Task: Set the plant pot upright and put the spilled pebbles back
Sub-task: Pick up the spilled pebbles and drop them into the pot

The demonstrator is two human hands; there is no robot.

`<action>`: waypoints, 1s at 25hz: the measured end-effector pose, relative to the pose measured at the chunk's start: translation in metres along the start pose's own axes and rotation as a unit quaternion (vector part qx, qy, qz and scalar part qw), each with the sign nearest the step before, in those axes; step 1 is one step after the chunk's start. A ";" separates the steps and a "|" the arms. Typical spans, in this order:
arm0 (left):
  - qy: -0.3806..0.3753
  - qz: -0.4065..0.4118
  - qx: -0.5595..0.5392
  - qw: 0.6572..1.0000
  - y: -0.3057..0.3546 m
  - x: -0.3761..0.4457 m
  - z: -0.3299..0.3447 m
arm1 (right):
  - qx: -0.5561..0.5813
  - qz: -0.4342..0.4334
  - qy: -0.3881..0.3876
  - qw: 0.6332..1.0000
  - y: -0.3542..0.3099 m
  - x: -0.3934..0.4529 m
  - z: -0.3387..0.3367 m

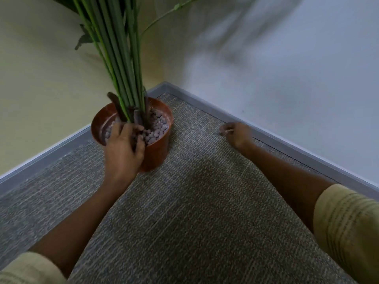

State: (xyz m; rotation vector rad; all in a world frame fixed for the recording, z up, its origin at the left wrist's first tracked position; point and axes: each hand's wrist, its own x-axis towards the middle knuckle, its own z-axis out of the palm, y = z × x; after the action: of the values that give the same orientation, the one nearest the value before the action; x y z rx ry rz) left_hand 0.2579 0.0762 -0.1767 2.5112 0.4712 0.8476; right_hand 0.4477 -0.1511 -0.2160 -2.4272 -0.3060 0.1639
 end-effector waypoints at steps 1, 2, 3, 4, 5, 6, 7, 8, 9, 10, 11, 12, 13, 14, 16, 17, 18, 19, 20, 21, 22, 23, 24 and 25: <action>0.007 0.005 -0.005 1.000 0.001 0.000 0.000 | -0.104 -0.032 -0.034 0.994 0.019 0.000 0.004; 0.013 0.019 -0.004 1.000 0.003 -0.001 0.000 | -0.186 -0.055 -0.072 0.978 0.033 0.000 0.009; 0.013 0.046 0.005 0.999 0.006 -0.002 0.000 | -0.246 -0.062 -0.103 0.962 0.042 0.001 0.013; 0.003 0.085 0.020 0.996 0.010 -0.004 0.001 | -0.280 -0.055 -0.125 0.950 0.047 0.004 0.017; -0.017 0.136 0.035 0.990 0.014 -0.005 0.003 | -0.300 -0.046 -0.137 0.943 0.049 0.006 0.019; -0.047 0.193 0.049 0.979 0.019 -0.005 0.006 | -0.309 -0.036 -0.142 0.940 0.050 0.008 0.021; -0.084 0.250 0.059 0.963 0.025 -0.005 0.009 | -0.317 -0.036 -0.135 0.938 0.049 0.007 0.022; -0.125 0.301 0.069 0.943 0.030 -0.004 0.014 | -0.322 -0.044 -0.116 0.938 0.048 0.006 0.022; -0.168 0.339 0.082 0.922 0.035 -0.003 0.020 | -0.318 -0.057 -0.093 0.942 0.049 0.005 0.022; -0.209 0.362 0.097 0.903 0.038 -0.003 0.027 | -0.303 -0.069 -0.067 0.948 0.049 0.005 0.021; -0.245 0.370 0.109 0.889 0.040 -0.002 0.034 | -0.287 -0.075 -0.048 0.954 0.049 0.007 0.018; -0.277 0.366 0.118 0.880 0.042 -0.001 0.042 | -0.278 -0.077 -0.037 0.957 0.049 0.012 0.016; -0.305 0.354 0.130 0.874 0.042 0.000 0.051 | -0.270 -0.077 -0.028 0.960 0.048 0.017 0.014; -0.331 0.337 0.151 0.868 0.043 0.004 0.060 | -0.256 -0.071 -0.019 0.964 0.047 0.023 0.013; -0.374 0.304 0.226 0.847 0.045 0.015 0.082 | -0.220 -0.044 -0.019 0.974 0.045 0.034 0.014; -0.390 0.287 0.260 0.835 0.047 0.020 0.093 | -0.208 -0.037 -0.020 0.977 0.044 0.038 0.016; -0.398 0.269 0.279 0.831 0.048 0.027 0.104 | -0.203 -0.038 -0.022 0.978 0.043 0.041 0.019; -0.400 0.249 0.284 0.835 0.048 0.032 0.117 | -0.203 -0.050 -0.028 0.977 0.042 0.042 0.022; -0.397 0.228 0.279 0.844 0.048 0.037 0.130 | -0.210 -0.076 -0.040 0.974 0.042 0.043 0.025; -0.393 0.204 0.267 0.856 0.046 0.041 0.142 | -0.226 -0.113 -0.062 0.966 0.041 0.044 0.028; -0.391 0.180 0.252 0.867 0.045 0.045 0.154 | -0.255 -0.149 -0.091 0.951 0.041 0.046 0.030; -0.389 0.158 0.237 0.876 0.044 0.047 0.165 | -0.296 -0.176 -0.127 0.930 0.042 0.049 0.029; -0.387 0.138 0.224 0.884 0.042 0.050 0.174 | -0.330 -0.200 -0.160 0.909 0.042 0.050 0.027; -0.387 0.124 0.215 0.888 0.039 0.053 0.181 | -0.350 -0.220 -0.180 0.893 0.042 0.050 0.024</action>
State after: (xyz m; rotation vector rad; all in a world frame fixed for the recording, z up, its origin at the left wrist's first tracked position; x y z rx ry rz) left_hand 0.4193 0.0129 -0.2600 3.0677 0.0554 -0.2712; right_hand 0.4987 -0.1544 -0.2638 -2.9268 -1.2577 0.3466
